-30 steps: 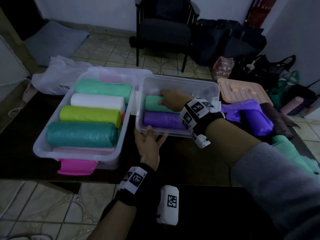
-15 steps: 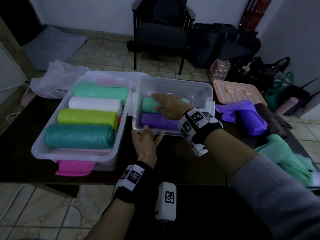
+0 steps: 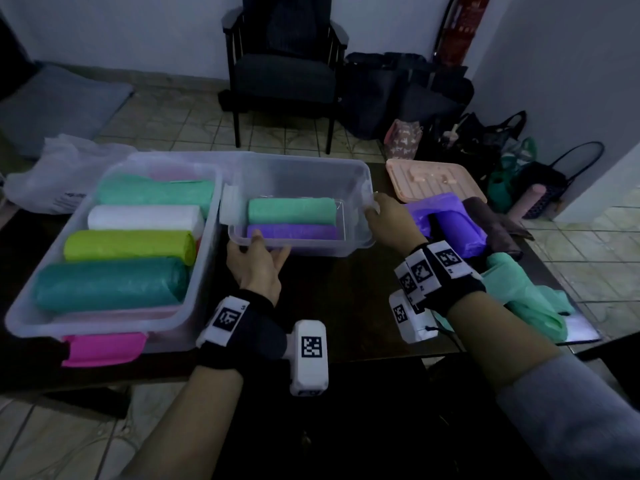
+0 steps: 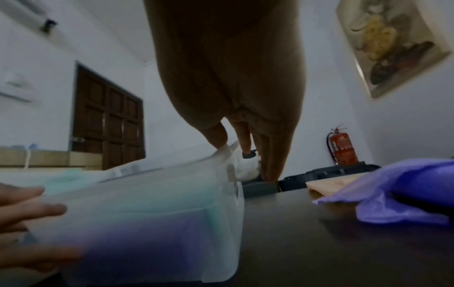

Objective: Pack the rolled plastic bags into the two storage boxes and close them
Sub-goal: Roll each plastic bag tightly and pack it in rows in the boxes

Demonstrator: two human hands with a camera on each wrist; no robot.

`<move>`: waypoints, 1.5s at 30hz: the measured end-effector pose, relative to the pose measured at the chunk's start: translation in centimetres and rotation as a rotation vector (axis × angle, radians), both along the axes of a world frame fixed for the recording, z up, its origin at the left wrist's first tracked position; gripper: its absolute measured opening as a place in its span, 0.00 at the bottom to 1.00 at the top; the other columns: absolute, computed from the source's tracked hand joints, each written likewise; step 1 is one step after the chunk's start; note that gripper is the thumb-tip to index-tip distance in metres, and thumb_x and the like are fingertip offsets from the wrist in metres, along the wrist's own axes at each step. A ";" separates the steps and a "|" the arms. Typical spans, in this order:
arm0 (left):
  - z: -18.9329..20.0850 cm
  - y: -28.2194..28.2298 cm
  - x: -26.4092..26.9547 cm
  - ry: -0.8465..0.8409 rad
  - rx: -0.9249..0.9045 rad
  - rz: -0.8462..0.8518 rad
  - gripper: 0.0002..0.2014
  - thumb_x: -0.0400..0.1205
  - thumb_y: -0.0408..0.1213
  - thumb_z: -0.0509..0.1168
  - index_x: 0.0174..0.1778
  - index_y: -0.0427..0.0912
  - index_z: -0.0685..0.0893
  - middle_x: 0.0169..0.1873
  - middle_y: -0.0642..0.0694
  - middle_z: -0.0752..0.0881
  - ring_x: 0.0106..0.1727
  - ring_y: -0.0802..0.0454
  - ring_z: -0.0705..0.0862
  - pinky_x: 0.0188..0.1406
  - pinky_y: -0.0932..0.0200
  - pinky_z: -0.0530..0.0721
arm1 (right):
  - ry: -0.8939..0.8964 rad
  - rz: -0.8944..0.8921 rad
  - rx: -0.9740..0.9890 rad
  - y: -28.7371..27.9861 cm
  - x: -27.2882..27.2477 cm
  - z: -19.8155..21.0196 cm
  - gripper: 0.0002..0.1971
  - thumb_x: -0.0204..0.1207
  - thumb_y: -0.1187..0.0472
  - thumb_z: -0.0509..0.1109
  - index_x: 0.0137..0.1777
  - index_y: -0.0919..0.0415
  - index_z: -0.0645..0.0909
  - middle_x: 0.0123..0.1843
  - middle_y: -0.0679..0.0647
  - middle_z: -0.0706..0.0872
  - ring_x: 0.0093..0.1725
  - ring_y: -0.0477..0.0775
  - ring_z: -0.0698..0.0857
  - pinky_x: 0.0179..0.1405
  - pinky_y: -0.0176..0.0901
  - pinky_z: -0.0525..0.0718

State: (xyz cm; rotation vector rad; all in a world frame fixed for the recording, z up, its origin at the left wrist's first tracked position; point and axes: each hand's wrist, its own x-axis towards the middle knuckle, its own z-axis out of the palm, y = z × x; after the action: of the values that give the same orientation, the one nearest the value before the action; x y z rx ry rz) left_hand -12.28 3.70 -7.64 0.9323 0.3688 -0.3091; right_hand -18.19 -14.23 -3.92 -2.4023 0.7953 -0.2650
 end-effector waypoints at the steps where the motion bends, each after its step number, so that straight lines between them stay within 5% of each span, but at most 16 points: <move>1: 0.2 -0.1 0.3 0.003 0.012 -0.002 0.21 0.86 0.31 0.57 0.77 0.39 0.67 0.68 0.37 0.74 0.39 0.52 0.80 0.42 0.54 0.89 | -0.009 -0.003 0.024 -0.3 0.0 -0.2 0.17 0.84 0.63 0.56 0.70 0.69 0.72 0.67 0.64 0.79 0.65 0.59 0.79 0.42 0.31 0.71; 3: 0.5 -0.3 0.6 0.010 0.030 -0.009 0.20 0.86 0.31 0.57 0.76 0.38 0.69 0.62 0.40 0.74 0.40 0.50 0.80 0.38 0.54 0.89 | -0.020 -0.016 0.086 -0.8 0.1 -0.5 0.19 0.84 0.62 0.57 0.71 0.69 0.72 0.67 0.64 0.80 0.61 0.58 0.81 0.28 0.27 0.69; 7: 0.8 -0.4 1.5 0.040 0.010 -0.050 0.20 0.86 0.30 0.57 0.75 0.39 0.70 0.61 0.44 0.72 0.59 0.47 0.74 0.52 0.49 0.83 | -0.015 -0.002 0.169 -1.2 0.5 -0.8 0.20 0.84 0.61 0.57 0.74 0.69 0.71 0.68 0.64 0.80 0.54 0.53 0.80 0.28 0.23 0.68; 12: 0.8 -0.3 2.8 0.075 0.023 -0.135 0.21 0.86 0.32 0.58 0.76 0.40 0.69 0.68 0.42 0.70 0.65 0.43 0.71 0.53 0.47 0.82 | -0.009 0.016 0.189 -1.0 0.0 -0.6 0.20 0.86 0.59 0.55 0.75 0.65 0.69 0.70 0.61 0.79 0.66 0.56 0.79 0.49 0.34 0.75; 16: 0.8 -0.4 3.1 0.099 0.061 -0.184 0.22 0.86 0.36 0.59 0.77 0.42 0.67 0.74 0.41 0.67 0.64 0.43 0.71 0.49 0.45 0.81 | -0.011 0.026 0.208 -0.9 0.1 -0.6 0.18 0.86 0.60 0.54 0.73 0.65 0.70 0.67 0.62 0.80 0.63 0.56 0.81 0.41 0.31 0.76; 18: 1.1 -0.4 3.0 0.123 0.063 -0.196 0.22 0.86 0.37 0.58 0.78 0.44 0.66 0.75 0.41 0.66 0.60 0.42 0.71 0.50 0.40 0.78 | -0.013 0.019 0.220 -0.8 0.2 -0.7 0.18 0.86 0.60 0.54 0.72 0.65 0.71 0.66 0.62 0.81 0.62 0.55 0.81 0.45 0.36 0.77; 21: 1.8 -0.5 2.5 0.151 0.072 -0.196 0.23 0.87 0.40 0.57 0.78 0.44 0.63 0.76 0.40 0.64 0.68 0.36 0.70 0.52 0.38 0.76 | -0.005 0.015 0.231 -0.8 0.4 -0.7 0.17 0.86 0.59 0.54 0.71 0.64 0.72 0.66 0.62 0.81 0.61 0.55 0.81 0.50 0.40 0.78; 26: 2.3 -1.1 0.1 0.174 0.155 -0.193 0.26 0.85 0.47 0.58 0.78 0.43 0.63 0.75 0.37 0.66 0.74 0.38 0.68 0.65 0.38 0.75 | -0.164 -0.071 0.362 -1.0 -0.7 -1.2 0.30 0.86 0.53 0.55 0.83 0.60 0.49 0.80 0.61 0.65 0.77 0.59 0.68 0.72 0.52 0.71; 29: 2.8 -2.7 -3.2 0.159 0.241 -0.351 0.26 0.85 0.47 0.58 0.79 0.45 0.62 0.75 0.39 0.68 0.74 0.39 0.69 0.68 0.39 0.72 | -0.276 -0.209 0.283 -1.7 -2.2 -1.7 0.27 0.85 0.55 0.57 0.81 0.62 0.57 0.76 0.62 0.71 0.73 0.58 0.73 0.72 0.53 0.72; 32: 2.7 -5.3 -6.9 -0.020 0.446 -0.683 0.13 0.85 0.39 0.59 0.65 0.42 0.76 0.58 0.44 0.80 0.54 0.47 0.80 0.53 0.54 0.77 | -0.196 -0.314 0.037 -3.8 -4.8 -2.5 0.21 0.82 0.60 0.60 0.74 0.65 0.68 0.71 0.65 0.74 0.71 0.63 0.72 0.71 0.54 0.70; 33: 2.2 -6.2 -7.7 -0.164 0.590 -0.789 0.12 0.85 0.39 0.60 0.62 0.42 0.78 0.58 0.44 0.80 0.54 0.48 0.80 0.53 0.56 0.77 | -0.137 -0.338 -0.038 -4.6 -5.9 -2.8 0.20 0.81 0.61 0.61 0.73 0.64 0.70 0.70 0.65 0.74 0.71 0.64 0.71 0.70 0.55 0.69; 35: 0.5 -7.8 -9.0 -0.492 0.914 -0.983 0.22 0.84 0.44 0.61 0.73 0.41 0.71 0.73 0.41 0.71 0.73 0.44 0.71 0.72 0.54 0.69 | -0.005 -0.415 -0.143 -6.1 -8.2 -3.3 0.21 0.78 0.61 0.62 0.72 0.62 0.71 0.71 0.64 0.72 0.72 0.66 0.68 0.69 0.57 0.68; 37: -1.1 -8.7 -9.8 -0.699 1.205 -1.129 0.30 0.84 0.48 0.59 0.80 0.42 0.60 0.81 0.39 0.55 0.82 0.42 0.54 0.80 0.51 0.54 | 0.116 -0.543 -0.194 -7.4 -10.5 -3.7 0.24 0.77 0.59 0.64 0.73 0.62 0.69 0.73 0.65 0.68 0.73 0.67 0.65 0.69 0.58 0.67; 41: -2.9 -9.2 -10.5 -0.768 1.441 -1.310 0.33 0.85 0.52 0.54 0.83 0.46 0.48 0.82 0.39 0.39 0.83 0.41 0.38 0.80 0.44 0.43 | 0.257 -0.802 -0.206 -9.8 -14.4 -5.0 0.31 0.76 0.49 0.66 0.75 0.63 0.64 0.75 0.66 0.65 0.75 0.67 0.62 0.71 0.61 0.63; 45: -3.7 -8.8 -10.4 -0.829 1.504 -1.375 0.35 0.85 0.54 0.52 0.83 0.47 0.42 0.81 0.39 0.34 0.82 0.41 0.33 0.80 0.44 0.38 | 0.376 -0.766 -0.086 -10.7 -16.3 -5.7 0.28 0.81 0.45 0.59 0.73 0.64 0.63 0.73 0.67 0.69 0.74 0.68 0.67 0.70 0.62 0.65</move>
State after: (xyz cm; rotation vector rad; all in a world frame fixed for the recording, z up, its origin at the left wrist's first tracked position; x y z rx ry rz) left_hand -22.70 -5.10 -11.34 2.5939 -1.0917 -0.8650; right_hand -34.53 -24.95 -9.65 -2.1404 1.8974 -0.1386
